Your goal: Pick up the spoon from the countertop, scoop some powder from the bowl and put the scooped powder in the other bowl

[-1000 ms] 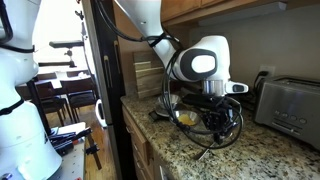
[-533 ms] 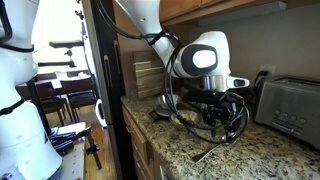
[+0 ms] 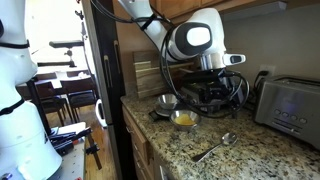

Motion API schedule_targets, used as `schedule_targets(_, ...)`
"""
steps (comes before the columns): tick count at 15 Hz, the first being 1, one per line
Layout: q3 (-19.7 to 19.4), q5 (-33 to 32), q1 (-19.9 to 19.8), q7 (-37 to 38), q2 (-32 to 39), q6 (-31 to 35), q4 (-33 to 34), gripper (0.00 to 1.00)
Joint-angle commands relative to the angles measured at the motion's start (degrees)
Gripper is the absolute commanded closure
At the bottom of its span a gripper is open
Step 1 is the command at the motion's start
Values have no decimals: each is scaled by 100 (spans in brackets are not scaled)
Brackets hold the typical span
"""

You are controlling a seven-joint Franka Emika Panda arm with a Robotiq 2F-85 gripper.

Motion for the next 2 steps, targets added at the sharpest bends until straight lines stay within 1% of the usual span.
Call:
schedule_targets(1,-22,24,35,-21,-84,-15,-43,0)
schedule_targets(2,-18,24,38,-24,-152,-16,-89,0)
